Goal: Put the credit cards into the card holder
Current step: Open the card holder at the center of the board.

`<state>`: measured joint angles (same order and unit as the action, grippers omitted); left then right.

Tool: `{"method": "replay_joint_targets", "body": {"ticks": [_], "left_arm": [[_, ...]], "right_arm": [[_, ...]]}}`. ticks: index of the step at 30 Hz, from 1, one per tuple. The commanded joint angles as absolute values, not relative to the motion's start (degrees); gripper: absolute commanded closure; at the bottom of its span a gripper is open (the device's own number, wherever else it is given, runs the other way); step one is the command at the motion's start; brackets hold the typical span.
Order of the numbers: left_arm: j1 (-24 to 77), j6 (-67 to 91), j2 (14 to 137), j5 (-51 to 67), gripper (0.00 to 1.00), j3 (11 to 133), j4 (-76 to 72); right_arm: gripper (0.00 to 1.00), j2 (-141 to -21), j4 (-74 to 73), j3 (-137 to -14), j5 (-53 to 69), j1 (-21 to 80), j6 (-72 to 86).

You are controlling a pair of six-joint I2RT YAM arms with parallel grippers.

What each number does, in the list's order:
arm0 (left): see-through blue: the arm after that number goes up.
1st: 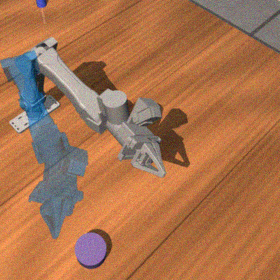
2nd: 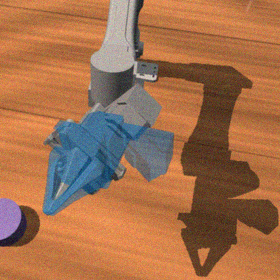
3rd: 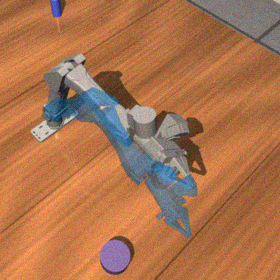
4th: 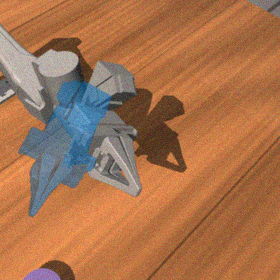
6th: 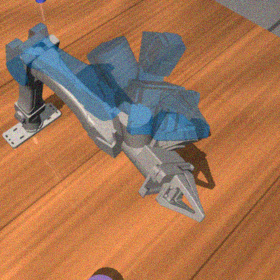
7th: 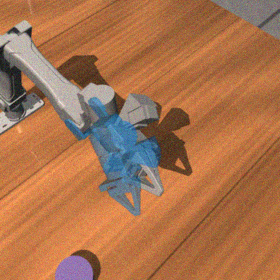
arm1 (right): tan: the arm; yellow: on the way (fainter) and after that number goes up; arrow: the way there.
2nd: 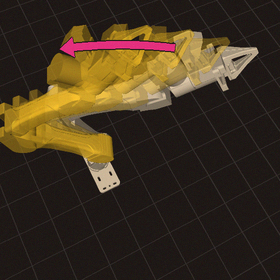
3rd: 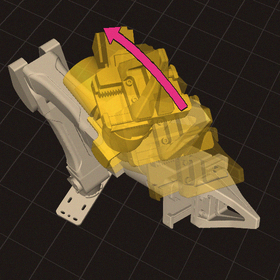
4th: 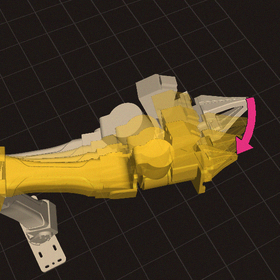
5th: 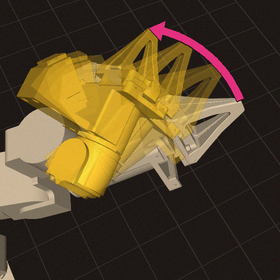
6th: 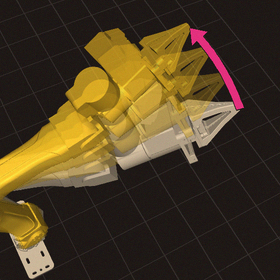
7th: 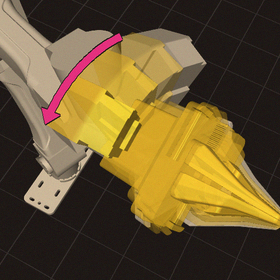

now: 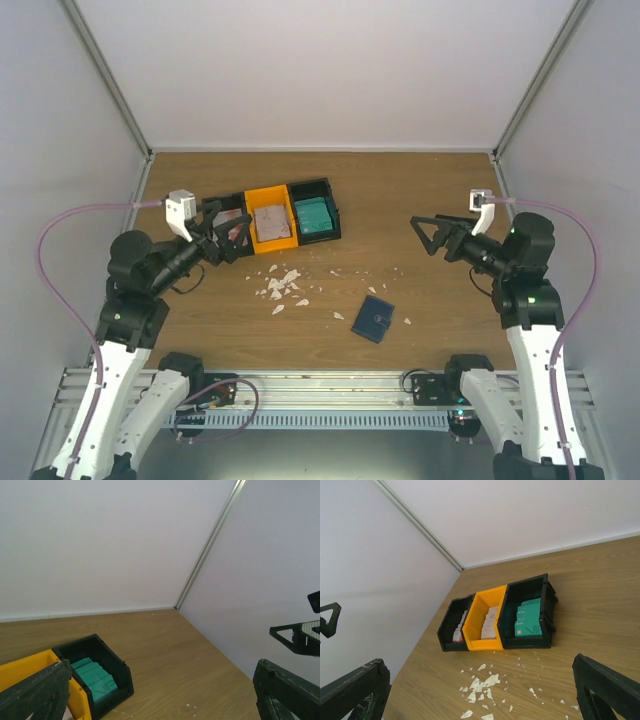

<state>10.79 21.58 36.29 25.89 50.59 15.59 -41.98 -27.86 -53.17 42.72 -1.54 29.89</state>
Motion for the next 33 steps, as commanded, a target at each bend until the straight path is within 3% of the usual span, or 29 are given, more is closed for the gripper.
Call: {"method": "replay_joint_targets", "body": {"ticks": [1,7,12,18,25,29,33], "left_arm": [[11.01,22.73,37.03,29.39,0.01,47.23,6.30],[11.01,26.86,41.46,25.95,0.01,43.97,5.35],[10.94,29.40,48.05,28.20,0.01,41.56,2.14],[16.53,32.53,59.12,36.15,0.01,39.44,2.08],[25.46,35.13,66.88,39.86,0.04,36.95,3.93],[30.50,37.46,71.71,43.11,0.10,35.90,1.23],[36.20,38.81,78.30,44.01,0.15,37.26,0.21]], "right_arm": [[0.00,-42.51,-26.86,-51.69,43.50,-2.07,28.63],[0.00,-46.96,-22.72,-46.46,40.11,1.01,30.76],[0.02,-54.17,-23.88,-45.64,27.25,11.80,32.23],[0.16,-61.90,-28.90,-44.29,12.58,24.24,37.24],[0.25,-66.74,-35.06,-41.86,5.71,35.27,44.37],[0.34,-65.03,-41.65,-39.44,0.17,38.10,49.32],[0.42,-60.89,-44.00,-35.47,2.30,38.77,53.38]]}}
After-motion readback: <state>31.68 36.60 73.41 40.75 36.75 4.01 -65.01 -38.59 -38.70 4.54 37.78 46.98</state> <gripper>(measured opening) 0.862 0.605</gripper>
